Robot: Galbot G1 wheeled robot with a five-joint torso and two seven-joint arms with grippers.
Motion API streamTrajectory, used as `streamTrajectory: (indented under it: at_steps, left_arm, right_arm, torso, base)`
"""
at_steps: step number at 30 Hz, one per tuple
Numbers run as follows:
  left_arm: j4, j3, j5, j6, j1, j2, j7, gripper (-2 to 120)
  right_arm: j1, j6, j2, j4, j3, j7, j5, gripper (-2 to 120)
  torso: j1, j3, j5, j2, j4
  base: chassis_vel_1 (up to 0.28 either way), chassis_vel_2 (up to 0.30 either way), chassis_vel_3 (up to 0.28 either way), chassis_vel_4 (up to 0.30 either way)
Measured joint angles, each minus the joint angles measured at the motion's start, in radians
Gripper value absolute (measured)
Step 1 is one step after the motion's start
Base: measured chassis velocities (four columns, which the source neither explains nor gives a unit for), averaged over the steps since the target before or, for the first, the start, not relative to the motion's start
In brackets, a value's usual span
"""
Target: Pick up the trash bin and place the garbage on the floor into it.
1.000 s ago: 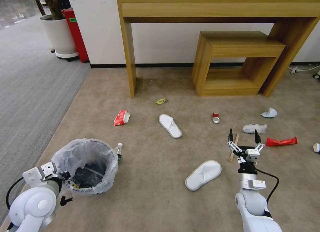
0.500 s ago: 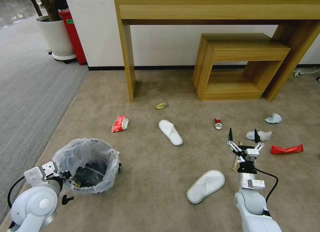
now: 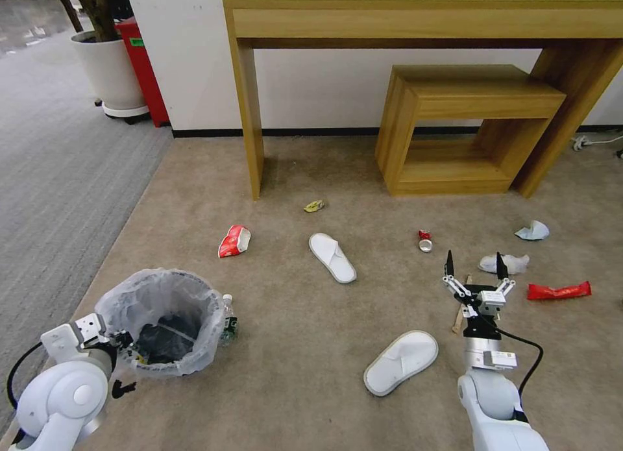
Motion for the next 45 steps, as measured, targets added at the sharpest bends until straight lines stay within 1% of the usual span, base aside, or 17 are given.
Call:
streamTrajectory:
  at_steps: [11, 15, 22, 30, 38, 45]
  left_arm:
    - [-0.029, -0.039, 0.058, -0.009, 0.041, -0.05, 0.013, 0]
    - [-0.046, -0.056, 0.083, -0.013, 0.055, -0.08, 0.023, 0]
    - [-0.062, -0.07, 0.104, -0.015, 0.065, -0.105, 0.032, 0]
    - [-0.075, -0.08, 0.109, -0.015, 0.062, -0.115, 0.037, 0]
    - [-0.069, -0.068, 0.113, -0.016, 0.058, -0.114, 0.041, 0]
    - [-0.066, -0.068, 0.104, -0.016, 0.054, -0.095, 0.041, 0]
  right_arm:
    - [0.007, -0.004, -0.006, -0.034, -0.005, 0.016, -0.012, 100]
    - [0.015, -0.007, -0.016, -0.056, -0.013, 0.035, -0.012, 100]
    - [0.016, -0.014, -0.039, -0.083, -0.025, 0.048, -0.005, 100]
    - [0.018, -0.025, -0.074, -0.115, -0.044, 0.053, 0.032, 100]
    - [0.013, -0.012, -0.059, -0.118, -0.035, 0.051, 0.036, 100]
    - [0.0, 0.019, -0.049, -0.122, -0.019, 0.04, -0.007, 100]
  torso:
    - [0.0, 0.0, 0.0, 0.0, 0.0001]
    - [0.0, 0.0, 0.0001, 0.0, 0.0001]
    - [0.0, 0.0, 0.0, 0.0, 0.0001]
    - [0.0, 0.0, 0.0, 0.0, 0.0]
    - [0.0, 0.0, 0.0, 0.0, 0.0]
    - [0.0, 0.0, -0.0001, 0.0, 0.0001]
  base:
    - [0.0, 0.0, 0.0, 0.0]
    - [0.0, 0.0, 0.0, 0.0]
    - [0.0, 0.0, 0.0, 0.0]
    - [0.0, 0.0, 0.0, 0.0]
    - [0.0, 0.0, 0.0, 0.0]
    - [0.0, 0.0, 0.0, 0.0]
